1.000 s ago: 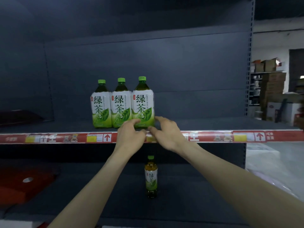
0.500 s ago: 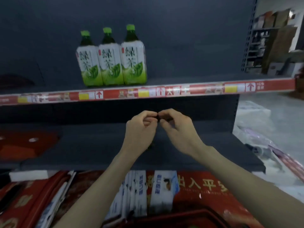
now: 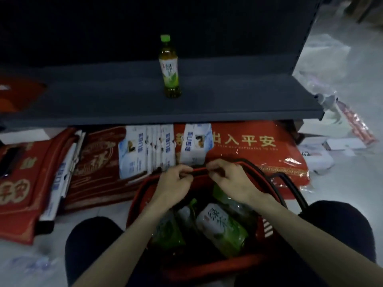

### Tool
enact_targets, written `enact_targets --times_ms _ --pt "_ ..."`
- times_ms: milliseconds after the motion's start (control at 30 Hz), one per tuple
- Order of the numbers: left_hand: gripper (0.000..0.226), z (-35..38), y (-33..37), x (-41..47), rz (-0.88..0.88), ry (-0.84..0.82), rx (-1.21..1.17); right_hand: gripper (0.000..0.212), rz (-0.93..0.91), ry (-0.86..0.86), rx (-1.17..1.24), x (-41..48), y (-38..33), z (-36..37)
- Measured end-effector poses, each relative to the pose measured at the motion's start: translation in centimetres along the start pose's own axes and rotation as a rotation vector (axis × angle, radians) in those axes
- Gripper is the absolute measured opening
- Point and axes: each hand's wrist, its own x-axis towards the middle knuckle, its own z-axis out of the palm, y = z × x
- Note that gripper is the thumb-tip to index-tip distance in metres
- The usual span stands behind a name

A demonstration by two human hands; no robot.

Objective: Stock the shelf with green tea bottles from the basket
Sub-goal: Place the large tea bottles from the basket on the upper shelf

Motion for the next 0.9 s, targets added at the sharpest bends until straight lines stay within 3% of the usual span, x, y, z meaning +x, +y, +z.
enact_targets --times_ms 100,200,333,467,533,700,900 --pt "0.035 2.6 -3.2 -0.5 -0.217 -0.125 0.008 0.027 0.061 -0.094 -0.030 -1.9 2.3 1.2" --pt "0.079 5.2 -6.1 -0.9 -0.426 -0.191 -0.213 0.030 0.104 -0.140 -0.076 -3.2 4.0 2.4" --pt "0.108 7.8 -7.0 -1.9 -0.596 -0.289 -0.388 0.036 0.163 -0.199 -0.159 -4.5 5.1 3.7" --pt "0.082 10.0 -8.4 -2.3 -0.733 -0.347 -0.625 0.025 0.236 -0.257 -0.271 -4.9 6.5 4.3" --pt "0.081 10.9 -9.0 -2.2 -0.769 -0.358 -0.690 0.023 0.287 -0.339 -0.301 -4.9 7.2 4.8" --pt "0.045 12.7 -9.2 -2.2 -0.772 -0.378 -0.827 0.037 0.397 -0.516 -0.180 -5.0 7.9 5.3" --pt "0.074 15.2 -11.7 -0.3 -0.761 -0.205 -0.840 0.042 0.433 -0.504 -0.076 -4.5 8.8 4.9"
